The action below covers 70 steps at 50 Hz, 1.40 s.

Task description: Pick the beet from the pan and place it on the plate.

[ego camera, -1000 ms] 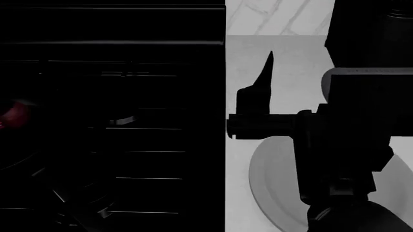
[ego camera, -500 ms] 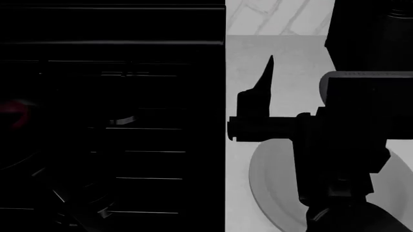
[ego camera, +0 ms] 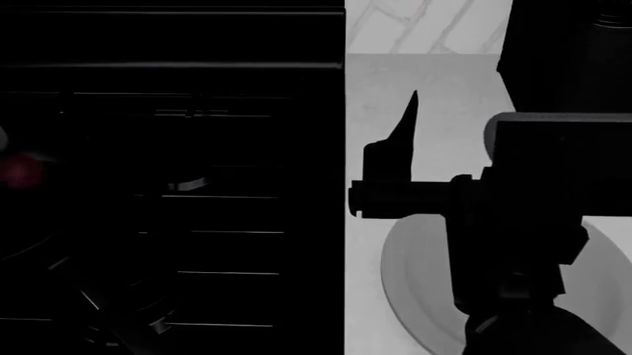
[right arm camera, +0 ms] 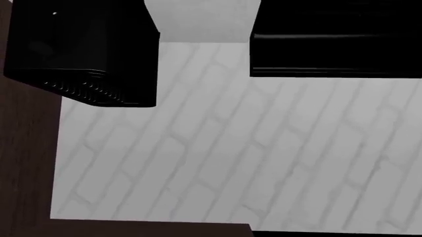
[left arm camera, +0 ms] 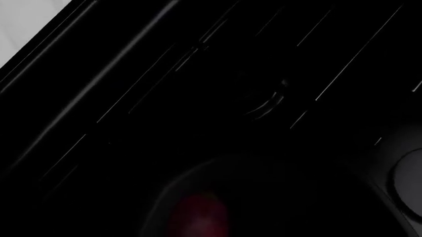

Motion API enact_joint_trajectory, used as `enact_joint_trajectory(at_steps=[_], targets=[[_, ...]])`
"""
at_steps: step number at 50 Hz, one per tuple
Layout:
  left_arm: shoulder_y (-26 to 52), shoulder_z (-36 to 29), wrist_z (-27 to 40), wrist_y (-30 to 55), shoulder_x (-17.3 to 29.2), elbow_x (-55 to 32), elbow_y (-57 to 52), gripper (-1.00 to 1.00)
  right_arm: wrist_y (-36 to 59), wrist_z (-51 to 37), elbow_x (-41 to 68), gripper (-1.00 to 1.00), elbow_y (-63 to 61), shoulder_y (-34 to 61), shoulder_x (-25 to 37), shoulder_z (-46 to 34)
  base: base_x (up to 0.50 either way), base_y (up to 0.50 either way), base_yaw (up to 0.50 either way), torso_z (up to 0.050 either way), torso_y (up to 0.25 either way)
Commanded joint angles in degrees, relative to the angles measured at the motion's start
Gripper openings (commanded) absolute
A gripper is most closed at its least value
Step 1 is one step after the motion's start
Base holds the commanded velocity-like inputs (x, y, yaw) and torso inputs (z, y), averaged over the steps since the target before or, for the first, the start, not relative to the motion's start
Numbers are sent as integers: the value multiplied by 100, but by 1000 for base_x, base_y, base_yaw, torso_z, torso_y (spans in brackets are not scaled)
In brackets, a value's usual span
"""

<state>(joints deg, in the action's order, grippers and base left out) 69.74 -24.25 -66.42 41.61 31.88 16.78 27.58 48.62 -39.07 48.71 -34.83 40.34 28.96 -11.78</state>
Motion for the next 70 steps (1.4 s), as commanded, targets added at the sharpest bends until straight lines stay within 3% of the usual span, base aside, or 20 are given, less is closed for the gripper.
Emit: enact_joint_trajectory(at_steps=[1,70], targets=[[-9,72,-92,-156,-151,83,233,100,-95,182,-151,100,88,-27,-121,51,0,0,0,0,0],[551,-225,542,-1347,-512,55,2383,100,-333,186,-276,100,338,-218,-83,-48,0,0,0,0,0]])
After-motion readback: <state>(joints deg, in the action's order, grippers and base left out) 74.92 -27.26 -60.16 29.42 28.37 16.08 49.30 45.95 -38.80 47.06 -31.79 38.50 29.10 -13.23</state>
